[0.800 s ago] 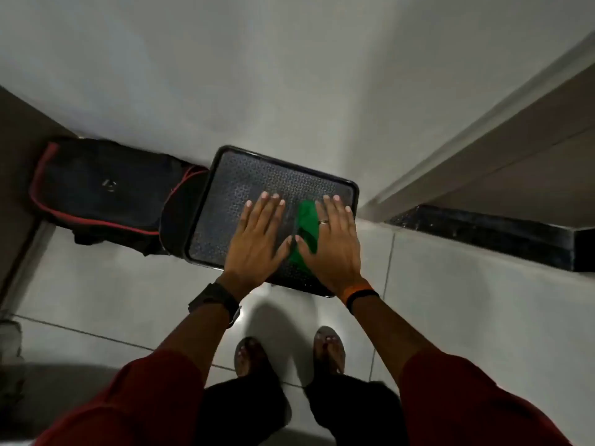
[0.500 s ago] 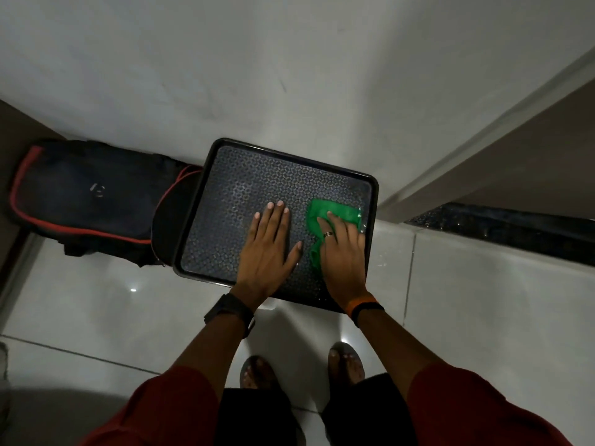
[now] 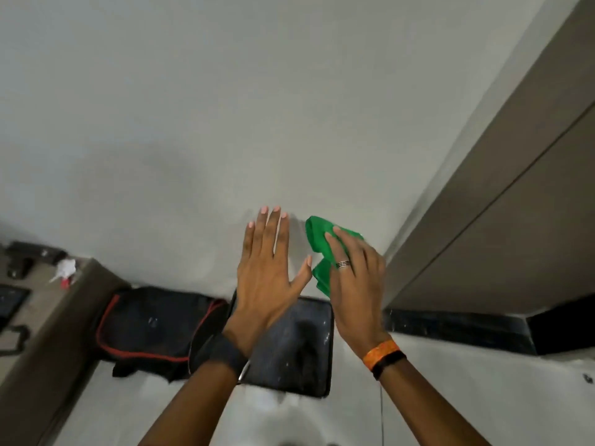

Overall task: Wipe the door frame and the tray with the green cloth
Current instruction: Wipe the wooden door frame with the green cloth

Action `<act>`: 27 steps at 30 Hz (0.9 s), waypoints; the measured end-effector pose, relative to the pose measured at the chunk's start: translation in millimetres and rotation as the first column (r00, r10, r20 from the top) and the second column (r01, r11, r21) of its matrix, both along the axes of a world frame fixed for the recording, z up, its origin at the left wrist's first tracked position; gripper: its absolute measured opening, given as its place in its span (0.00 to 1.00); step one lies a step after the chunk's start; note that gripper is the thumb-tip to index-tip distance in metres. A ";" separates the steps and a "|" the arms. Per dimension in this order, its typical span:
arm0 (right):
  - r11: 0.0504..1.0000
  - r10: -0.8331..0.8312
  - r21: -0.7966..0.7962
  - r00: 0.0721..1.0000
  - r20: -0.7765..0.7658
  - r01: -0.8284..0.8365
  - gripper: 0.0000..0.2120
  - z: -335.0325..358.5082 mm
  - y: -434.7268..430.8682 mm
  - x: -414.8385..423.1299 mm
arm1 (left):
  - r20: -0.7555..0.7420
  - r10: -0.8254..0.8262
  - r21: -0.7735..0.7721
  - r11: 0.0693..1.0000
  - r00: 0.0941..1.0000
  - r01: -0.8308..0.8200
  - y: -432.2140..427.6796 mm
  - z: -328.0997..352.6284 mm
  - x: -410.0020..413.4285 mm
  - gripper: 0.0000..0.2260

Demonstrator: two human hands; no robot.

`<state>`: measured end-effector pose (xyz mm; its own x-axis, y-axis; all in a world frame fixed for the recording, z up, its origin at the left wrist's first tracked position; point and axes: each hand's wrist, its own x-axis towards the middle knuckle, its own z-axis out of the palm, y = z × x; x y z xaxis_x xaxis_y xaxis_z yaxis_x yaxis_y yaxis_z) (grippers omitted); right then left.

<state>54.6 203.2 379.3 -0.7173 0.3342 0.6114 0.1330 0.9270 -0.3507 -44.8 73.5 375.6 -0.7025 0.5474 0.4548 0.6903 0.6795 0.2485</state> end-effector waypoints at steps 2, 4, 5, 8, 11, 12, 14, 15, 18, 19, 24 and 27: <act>0.995 -0.016 0.094 0.991 -0.130 0.029 0.21 73.1 7.2 -2.9 | -0.097 -0.002 0.066 0.998 0.995 0.009 8.2 77.6 -4.1 0.37; 0.982 -0.027 0.173 0.963 -0.269 0.076 0.19 146.8 17.5 -4.9 | -0.195 -0.015 0.126 0.991 0.981 0.040 18.3 158.5 -7.2 0.37; 0.972 -0.024 0.214 0.944 -0.330 0.099 0.18 180.8 22.7 -5.8 | -0.242 -0.012 0.156 0.986 0.970 0.051 22.6 196.0 -8.2 0.37; 0.946 0.001 0.278 0.856 -0.518 0.167 0.18 282.1 35.9 -9.6 | -0.386 0.004 0.238 0.966 0.922 0.096 36.6 307.0 -9.5 0.37; 0.929 0.015 0.287 0.751 -0.661 0.235 0.19 374.0 47.5 -7.4 | -0.527 0.023 0.300 0.940 0.849 0.160 52.7 402.8 -5.4 0.36; 0.920 0.025 0.296 0.717 -0.696 0.255 0.18 401.8 53.9 -4.9 | -0.562 0.030 0.313 0.933 0.827 0.178 58.4 431.6 -2.6 0.36; 0.896 0.051 0.321 0.648 -0.760 0.306 0.14 455.5 69.3 0.8 | -0.613 0.043 0.330 0.921 0.789 0.207 71.2 483.0 5.1 0.35; 0.882 0.057 0.327 0.613 -0.788 0.339 0.14 481.3 77.3 5.5 | -0.634 0.046 0.332 0.918 0.772 0.219 78.1 505.6 9.0 0.35; 0.846 0.068 0.319 0.507 -0.859 0.428 0.15 552.8 100.8 18.1 | -0.695 0.046 0.321 0.913 0.718 0.252 99.0 561.3 16.3 0.35; 0.838 0.070 0.304 0.463 -0.883 0.453 0.15 575.1 108.3 21.0 | -0.715 0.049 0.318 0.911 0.697 0.262 106.0 576.5 16.9 0.35; 0.785 -0.023 0.334 0.562 -0.827 0.523 0.20 648.9 148.8 5.3 | -0.764 0.089 0.327 0.907 0.639 0.264 135.0 626.8 10.3 0.34; 0.862 -0.108 0.338 0.789 -0.605 0.378 0.26 638.9 170.2 -8.3 | -0.753 0.078 0.304 0.922 0.653 0.241 149.3 633.9 4.5 0.34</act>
<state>46.3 373.4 1018.2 -0.1433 0.0631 0.9877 0.2851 0.9583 -0.0199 -40.3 222.7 1009.4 -0.0009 0.2767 0.9610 0.7929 0.5857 -0.1679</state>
